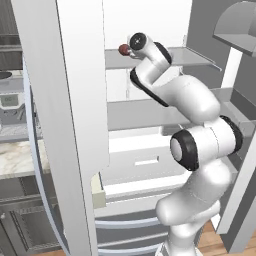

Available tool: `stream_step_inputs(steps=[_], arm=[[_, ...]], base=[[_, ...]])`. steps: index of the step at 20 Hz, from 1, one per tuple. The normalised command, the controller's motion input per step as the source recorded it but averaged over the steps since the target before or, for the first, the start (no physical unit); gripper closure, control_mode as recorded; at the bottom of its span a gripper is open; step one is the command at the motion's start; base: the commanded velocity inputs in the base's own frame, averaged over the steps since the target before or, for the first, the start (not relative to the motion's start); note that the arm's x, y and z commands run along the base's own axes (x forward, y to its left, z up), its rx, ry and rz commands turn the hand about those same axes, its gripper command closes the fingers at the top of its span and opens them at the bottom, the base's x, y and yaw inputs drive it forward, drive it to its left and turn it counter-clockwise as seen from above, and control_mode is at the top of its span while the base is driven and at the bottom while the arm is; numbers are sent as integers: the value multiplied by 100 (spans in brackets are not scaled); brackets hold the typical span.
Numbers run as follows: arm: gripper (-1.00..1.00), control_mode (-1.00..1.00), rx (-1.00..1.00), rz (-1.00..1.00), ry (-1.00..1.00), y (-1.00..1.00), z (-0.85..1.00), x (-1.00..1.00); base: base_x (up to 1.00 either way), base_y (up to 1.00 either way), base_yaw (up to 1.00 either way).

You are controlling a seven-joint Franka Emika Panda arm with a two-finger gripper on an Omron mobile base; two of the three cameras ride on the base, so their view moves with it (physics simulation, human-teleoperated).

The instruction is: Move the pork loin and butter stick from the second highest shelf to the top shelf to make space. Then, place the pitcher from the counter on the cleared second highest shelf.

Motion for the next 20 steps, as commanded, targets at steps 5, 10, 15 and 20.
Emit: stream_step_inputs(steps=[5, 10, 15, 20], arm=[[-100, -100, -10, 0, 9, 17, 40, -100], [-100, -100, 0, 0, 16, 13, 12, -100], [-100, -100, 2, 3, 10, 0, -1, -100], [-100, -100, 11, 5, 0, 1, -32, -97]], base=[[0, 0, 0], [0, 0, 0], [0, 0, 0], [0, 0, 0]])
